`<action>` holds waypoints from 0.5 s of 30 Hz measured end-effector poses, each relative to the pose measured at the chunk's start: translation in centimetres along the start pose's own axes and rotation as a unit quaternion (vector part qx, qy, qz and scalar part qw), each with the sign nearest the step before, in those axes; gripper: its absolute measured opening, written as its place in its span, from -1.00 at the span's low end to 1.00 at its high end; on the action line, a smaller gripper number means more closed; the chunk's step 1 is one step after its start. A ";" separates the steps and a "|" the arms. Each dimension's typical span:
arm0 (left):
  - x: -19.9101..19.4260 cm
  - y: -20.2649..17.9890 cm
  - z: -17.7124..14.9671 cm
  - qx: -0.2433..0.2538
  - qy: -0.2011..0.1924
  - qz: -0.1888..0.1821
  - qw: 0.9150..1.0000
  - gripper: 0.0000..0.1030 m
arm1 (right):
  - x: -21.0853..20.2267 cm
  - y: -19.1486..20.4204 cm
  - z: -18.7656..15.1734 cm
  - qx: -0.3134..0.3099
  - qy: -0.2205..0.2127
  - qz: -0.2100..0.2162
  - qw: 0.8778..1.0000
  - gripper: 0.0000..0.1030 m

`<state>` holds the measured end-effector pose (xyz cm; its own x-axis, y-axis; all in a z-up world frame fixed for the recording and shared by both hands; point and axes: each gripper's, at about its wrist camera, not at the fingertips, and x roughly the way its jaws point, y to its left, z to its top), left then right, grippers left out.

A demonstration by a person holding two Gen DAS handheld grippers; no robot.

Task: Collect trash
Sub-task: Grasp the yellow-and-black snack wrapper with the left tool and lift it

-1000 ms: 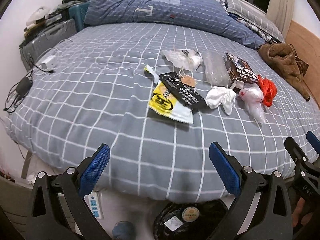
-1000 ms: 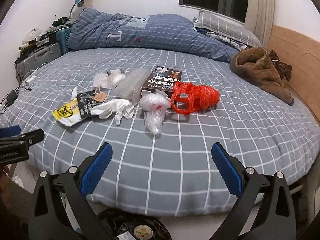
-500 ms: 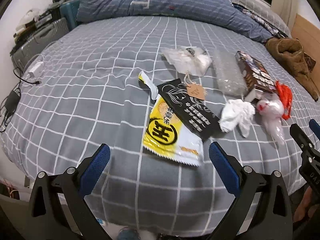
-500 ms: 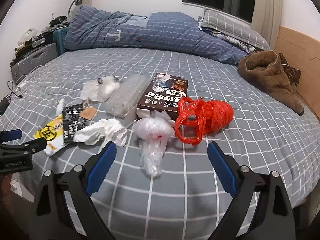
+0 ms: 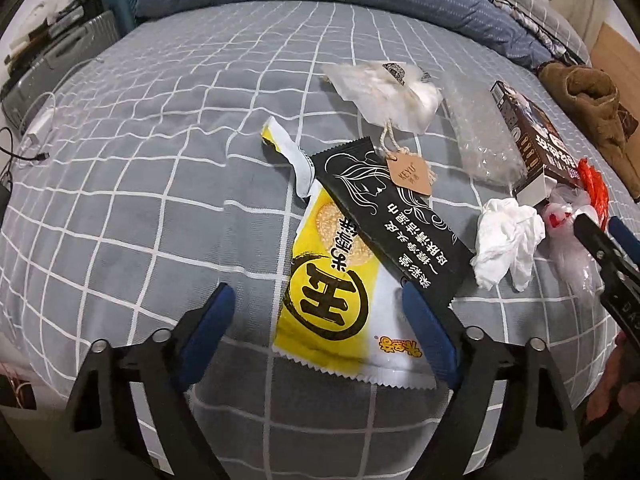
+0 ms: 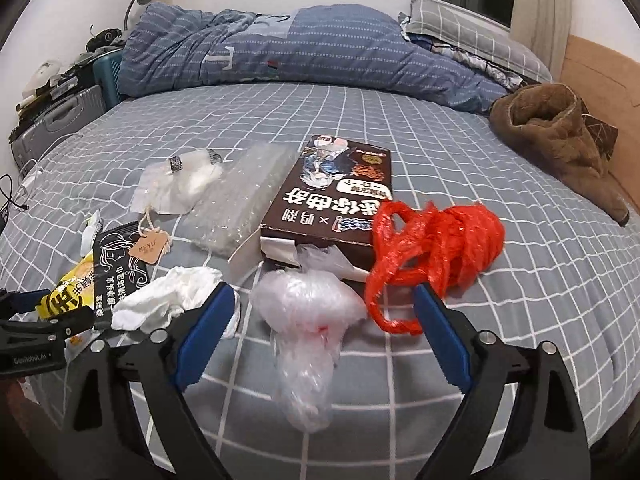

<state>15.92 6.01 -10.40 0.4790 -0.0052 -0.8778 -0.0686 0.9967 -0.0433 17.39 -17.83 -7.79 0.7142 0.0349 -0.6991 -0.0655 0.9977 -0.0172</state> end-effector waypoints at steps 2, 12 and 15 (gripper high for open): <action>0.0 0.1 0.0 -0.005 0.003 0.000 1.000 0.37 | 0.5 0.3 0.1 -0.002 0.005 0.003 1.000 0.52; -1.4 1.3 -0.4 -0.024 -0.009 0.011 1.000 -0.89 | 1.1 0.8 -0.1 0.000 0.016 0.006 1.000 0.12; -1.6 1.0 -0.5 -0.021 -0.010 0.007 1.000 -0.89 | 0.9 0.9 -0.1 -0.004 0.015 0.005 1.000 0.11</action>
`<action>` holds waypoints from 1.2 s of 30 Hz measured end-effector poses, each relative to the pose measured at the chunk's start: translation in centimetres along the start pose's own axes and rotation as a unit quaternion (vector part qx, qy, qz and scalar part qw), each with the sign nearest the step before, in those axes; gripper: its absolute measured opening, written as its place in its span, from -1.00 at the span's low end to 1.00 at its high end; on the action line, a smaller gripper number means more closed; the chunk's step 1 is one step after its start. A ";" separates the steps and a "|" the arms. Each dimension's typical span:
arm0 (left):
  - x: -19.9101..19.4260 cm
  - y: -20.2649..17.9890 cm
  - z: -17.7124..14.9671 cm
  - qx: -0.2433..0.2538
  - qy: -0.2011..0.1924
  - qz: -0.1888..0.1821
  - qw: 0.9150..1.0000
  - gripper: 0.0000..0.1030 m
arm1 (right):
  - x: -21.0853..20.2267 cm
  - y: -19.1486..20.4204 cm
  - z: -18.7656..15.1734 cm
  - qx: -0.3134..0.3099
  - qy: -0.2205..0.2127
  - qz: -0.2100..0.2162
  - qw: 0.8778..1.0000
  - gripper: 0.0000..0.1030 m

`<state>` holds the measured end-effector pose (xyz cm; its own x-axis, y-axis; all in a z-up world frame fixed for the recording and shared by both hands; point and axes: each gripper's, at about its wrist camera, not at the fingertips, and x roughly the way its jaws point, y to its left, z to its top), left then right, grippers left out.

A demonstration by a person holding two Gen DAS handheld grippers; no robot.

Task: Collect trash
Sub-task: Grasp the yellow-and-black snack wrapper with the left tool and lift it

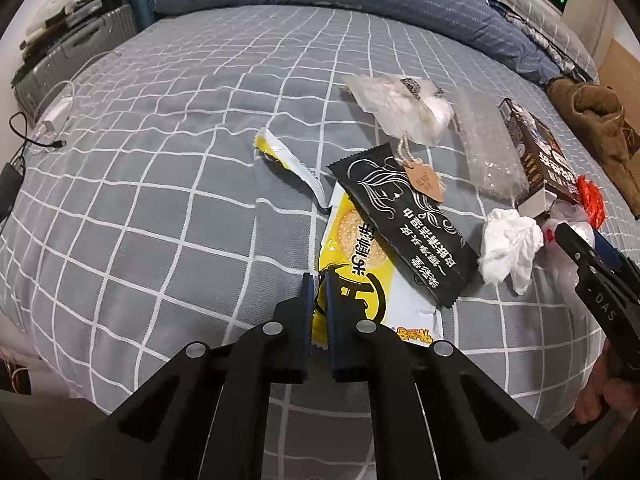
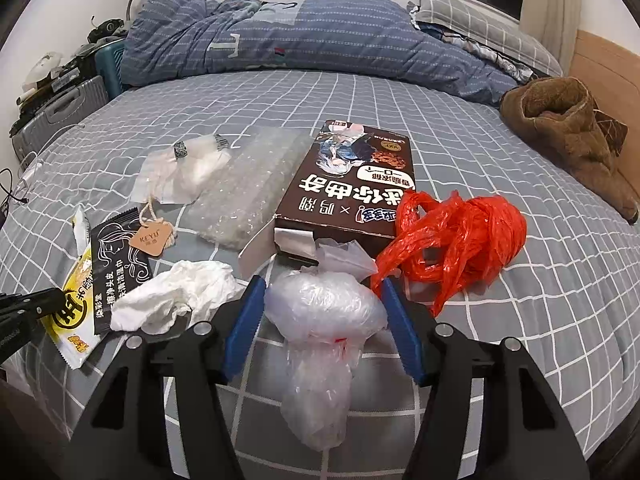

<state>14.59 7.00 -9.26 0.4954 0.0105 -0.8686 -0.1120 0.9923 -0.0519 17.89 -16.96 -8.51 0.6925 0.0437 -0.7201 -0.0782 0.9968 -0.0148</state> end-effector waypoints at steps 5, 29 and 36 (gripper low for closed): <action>-1.0 -0.5 -0.1 -0.005 -0.005 -0.016 1.000 -0.41 | -0.4 0.0 0.1 -0.005 -0.006 -0.004 1.000 0.12; 1.4 -5.3 -1.3 0.112 -0.009 0.040 0.993 0.37 | -0.7 0.3 0.1 -0.010 -0.006 0.000 1.000 0.12; 0.3 -3.7 -0.8 0.072 -0.013 0.004 0.997 -0.08 | -0.8 0.2 0.1 -0.008 -0.007 0.000 1.000 0.12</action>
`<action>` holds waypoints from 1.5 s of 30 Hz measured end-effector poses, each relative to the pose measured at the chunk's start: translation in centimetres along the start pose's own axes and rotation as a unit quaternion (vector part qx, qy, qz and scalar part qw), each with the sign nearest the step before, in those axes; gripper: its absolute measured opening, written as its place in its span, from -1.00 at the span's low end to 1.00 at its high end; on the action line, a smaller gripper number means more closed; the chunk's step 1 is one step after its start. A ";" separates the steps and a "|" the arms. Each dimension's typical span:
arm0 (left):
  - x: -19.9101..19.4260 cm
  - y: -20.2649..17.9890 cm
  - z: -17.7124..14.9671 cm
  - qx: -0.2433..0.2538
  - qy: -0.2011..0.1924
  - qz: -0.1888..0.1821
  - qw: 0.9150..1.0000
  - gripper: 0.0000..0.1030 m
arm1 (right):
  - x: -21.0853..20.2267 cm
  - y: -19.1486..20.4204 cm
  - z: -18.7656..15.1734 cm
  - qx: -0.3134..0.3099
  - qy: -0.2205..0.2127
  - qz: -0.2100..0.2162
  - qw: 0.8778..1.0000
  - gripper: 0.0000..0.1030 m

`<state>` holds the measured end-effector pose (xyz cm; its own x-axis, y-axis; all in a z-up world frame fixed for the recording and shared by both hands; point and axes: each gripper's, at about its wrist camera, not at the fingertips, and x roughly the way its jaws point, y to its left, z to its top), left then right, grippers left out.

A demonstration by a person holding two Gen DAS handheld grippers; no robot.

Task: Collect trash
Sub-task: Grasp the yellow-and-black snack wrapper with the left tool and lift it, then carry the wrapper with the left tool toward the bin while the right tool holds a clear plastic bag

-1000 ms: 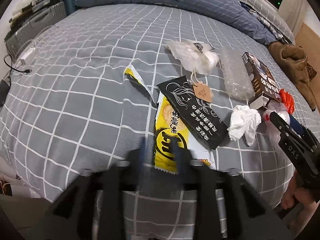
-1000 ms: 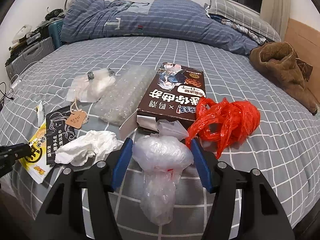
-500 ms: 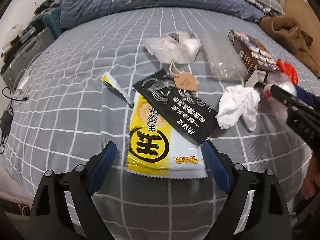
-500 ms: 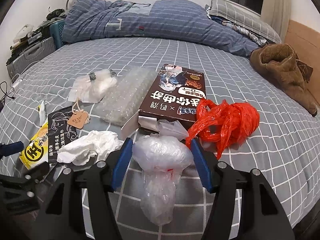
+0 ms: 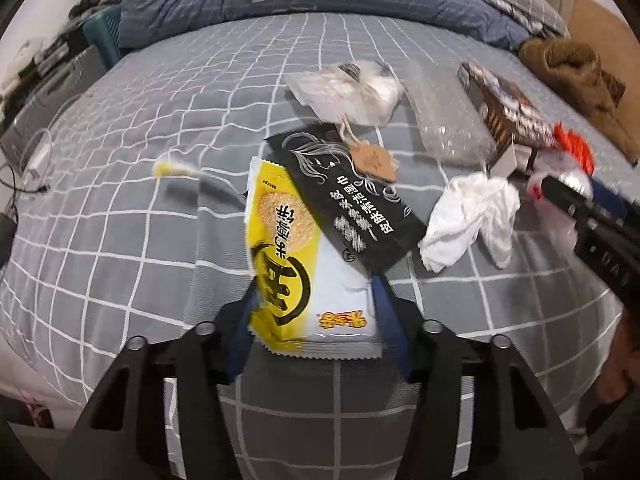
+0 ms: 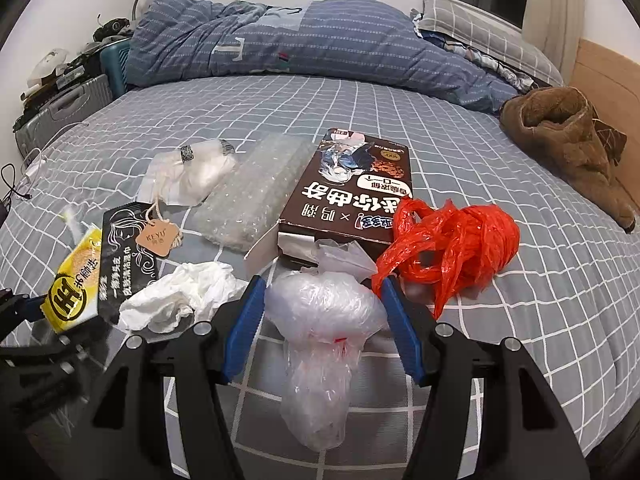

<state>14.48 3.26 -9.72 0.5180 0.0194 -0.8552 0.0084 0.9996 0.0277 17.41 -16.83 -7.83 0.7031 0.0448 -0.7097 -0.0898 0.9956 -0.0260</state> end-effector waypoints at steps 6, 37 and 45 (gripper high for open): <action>-1.1 1.2 0.4 -0.020 -0.010 -0.021 1.000 -0.36 | -0.1 0.0 0.0 0.002 -0.001 0.000 1.000 0.12; -8.5 1.6 -1.3 -0.046 -0.078 -0.013 0.996 -0.45 | -8.3 -0.2 -1.6 0.015 -0.035 0.022 0.999 0.11; -9.3 1.1 -3.1 -0.043 -0.077 -0.018 0.996 -0.45 | -10.3 -0.2 -3.0 0.019 -0.033 0.021 0.999 0.11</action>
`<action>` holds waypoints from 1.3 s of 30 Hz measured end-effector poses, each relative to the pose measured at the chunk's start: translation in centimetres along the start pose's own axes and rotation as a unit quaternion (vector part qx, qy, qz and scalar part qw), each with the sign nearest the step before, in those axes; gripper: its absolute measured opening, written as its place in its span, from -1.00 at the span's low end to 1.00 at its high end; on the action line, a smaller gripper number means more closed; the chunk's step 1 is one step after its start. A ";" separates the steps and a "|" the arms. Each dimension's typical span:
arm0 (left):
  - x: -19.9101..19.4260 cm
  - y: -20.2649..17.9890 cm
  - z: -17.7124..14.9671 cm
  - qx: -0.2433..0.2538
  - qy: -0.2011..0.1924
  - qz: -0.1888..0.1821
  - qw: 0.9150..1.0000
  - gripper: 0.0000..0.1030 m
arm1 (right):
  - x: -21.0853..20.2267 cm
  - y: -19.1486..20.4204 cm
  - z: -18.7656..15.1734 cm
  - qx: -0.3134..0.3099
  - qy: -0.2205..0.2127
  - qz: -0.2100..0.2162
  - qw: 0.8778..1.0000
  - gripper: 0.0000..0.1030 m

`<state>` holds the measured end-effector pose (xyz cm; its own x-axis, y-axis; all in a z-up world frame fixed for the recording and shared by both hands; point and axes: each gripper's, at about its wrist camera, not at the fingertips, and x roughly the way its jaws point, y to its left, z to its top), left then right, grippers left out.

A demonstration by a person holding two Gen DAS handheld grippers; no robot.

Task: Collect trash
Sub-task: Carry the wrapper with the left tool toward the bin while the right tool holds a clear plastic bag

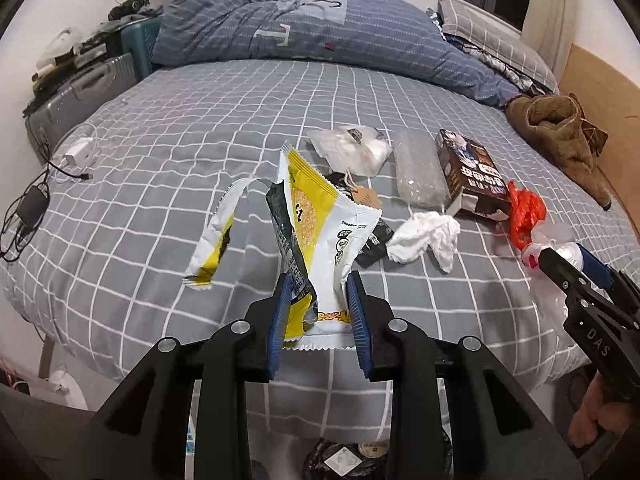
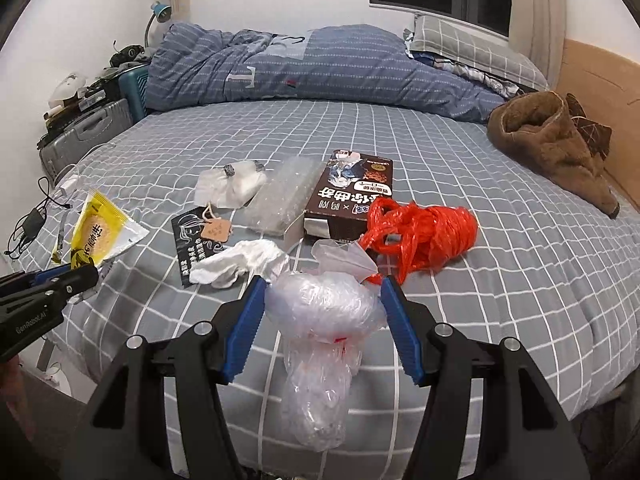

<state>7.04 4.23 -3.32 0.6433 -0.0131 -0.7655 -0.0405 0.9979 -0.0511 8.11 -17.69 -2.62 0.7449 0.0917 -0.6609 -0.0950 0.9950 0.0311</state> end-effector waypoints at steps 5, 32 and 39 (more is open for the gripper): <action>-1.2 -0.7 -1.1 0.007 -0.004 -0.006 1.000 -0.45 | -1.3 0.5 -0.5 0.000 -0.001 0.000 1.000 0.11; -6.9 -1.1 -7.6 0.020 -0.008 -0.010 1.000 -0.45 | -9.4 2.4 -7.2 0.002 0.013 0.001 1.000 0.11; -8.3 -0.8 -10.0 0.012 -0.002 -0.013 1.000 -0.45 | -10.8 2.9 -9.2 -0.001 0.022 0.002 1.000 0.11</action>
<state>-5.91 2.91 -3.40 0.6476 -0.0393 -0.7610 -0.0050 0.9984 -0.0557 -6.32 -16.21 -2.28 0.7148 0.0945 -0.6930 -0.1001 0.9944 0.0323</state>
